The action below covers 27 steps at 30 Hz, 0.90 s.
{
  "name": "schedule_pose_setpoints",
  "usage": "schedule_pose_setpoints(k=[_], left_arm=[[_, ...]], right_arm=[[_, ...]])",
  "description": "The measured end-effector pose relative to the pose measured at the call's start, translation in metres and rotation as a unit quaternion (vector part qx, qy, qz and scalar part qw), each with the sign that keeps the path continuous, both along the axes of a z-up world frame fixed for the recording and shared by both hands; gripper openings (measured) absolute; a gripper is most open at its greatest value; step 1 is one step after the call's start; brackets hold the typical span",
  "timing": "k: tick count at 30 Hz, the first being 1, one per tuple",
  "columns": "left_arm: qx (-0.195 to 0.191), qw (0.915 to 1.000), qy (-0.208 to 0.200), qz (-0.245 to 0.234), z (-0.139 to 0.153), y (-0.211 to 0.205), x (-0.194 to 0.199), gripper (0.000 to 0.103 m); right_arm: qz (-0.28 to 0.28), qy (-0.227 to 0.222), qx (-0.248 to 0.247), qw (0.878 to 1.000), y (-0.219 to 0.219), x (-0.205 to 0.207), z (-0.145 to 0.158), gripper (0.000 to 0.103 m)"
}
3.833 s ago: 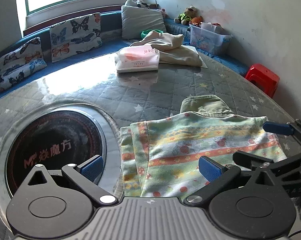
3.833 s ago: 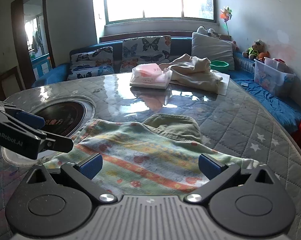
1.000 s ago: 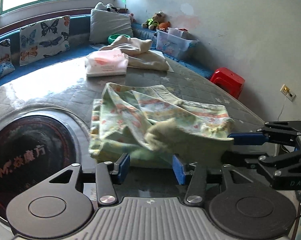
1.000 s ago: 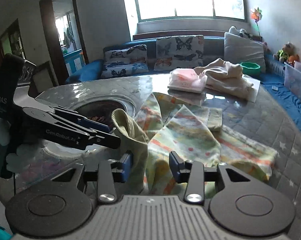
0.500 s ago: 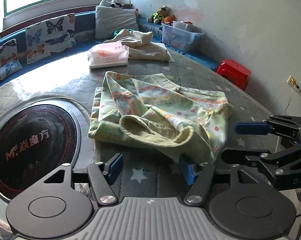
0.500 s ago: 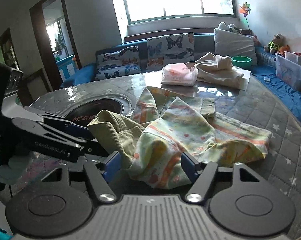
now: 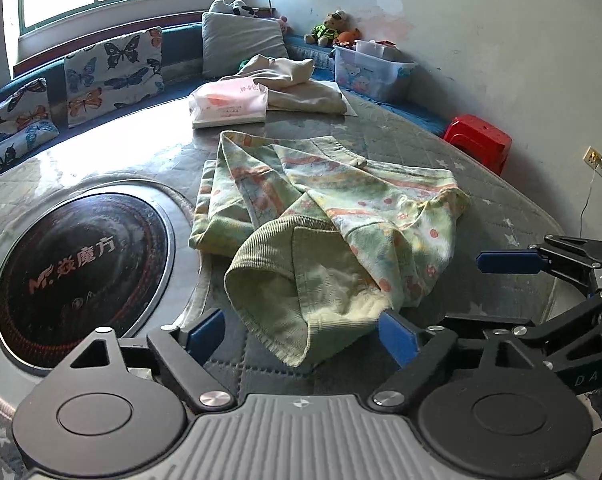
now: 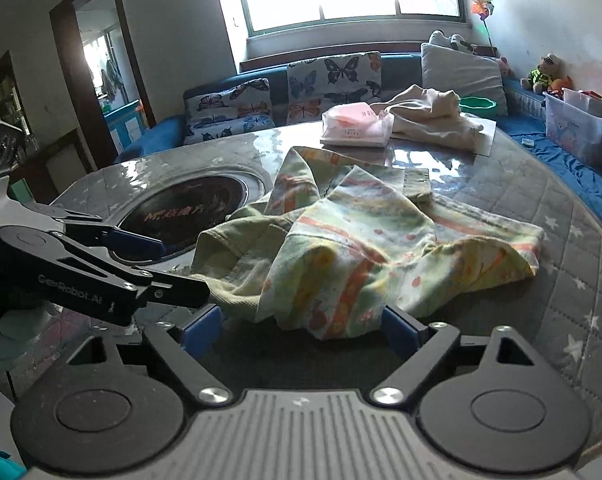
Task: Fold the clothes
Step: 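Lower the shirt onto the table and open both grippers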
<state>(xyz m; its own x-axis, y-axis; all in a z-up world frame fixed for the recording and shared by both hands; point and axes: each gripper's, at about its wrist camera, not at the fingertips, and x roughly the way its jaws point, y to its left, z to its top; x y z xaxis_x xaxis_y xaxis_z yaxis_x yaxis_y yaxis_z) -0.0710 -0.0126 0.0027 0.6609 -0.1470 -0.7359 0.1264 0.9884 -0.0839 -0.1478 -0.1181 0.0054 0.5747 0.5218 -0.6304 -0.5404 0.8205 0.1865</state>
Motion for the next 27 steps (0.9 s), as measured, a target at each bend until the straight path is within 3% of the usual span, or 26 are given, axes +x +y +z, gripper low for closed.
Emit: schedule_pose_setpoints(k=[16,27], left_arm=[[0.004,0.9997,0.000,0.026,-0.003,0.005,-0.017,0.097],[0.012,0.9994,-0.004,0.032,-0.001,0.005,-0.026,0.101]], right_arm=[[-0.018,0.004,-0.016,1.000,-0.001,-0.011,-0.007,0.103],[-0.018,-0.005,-0.024,1.000,0.000,-0.016,-0.006,0.103]])
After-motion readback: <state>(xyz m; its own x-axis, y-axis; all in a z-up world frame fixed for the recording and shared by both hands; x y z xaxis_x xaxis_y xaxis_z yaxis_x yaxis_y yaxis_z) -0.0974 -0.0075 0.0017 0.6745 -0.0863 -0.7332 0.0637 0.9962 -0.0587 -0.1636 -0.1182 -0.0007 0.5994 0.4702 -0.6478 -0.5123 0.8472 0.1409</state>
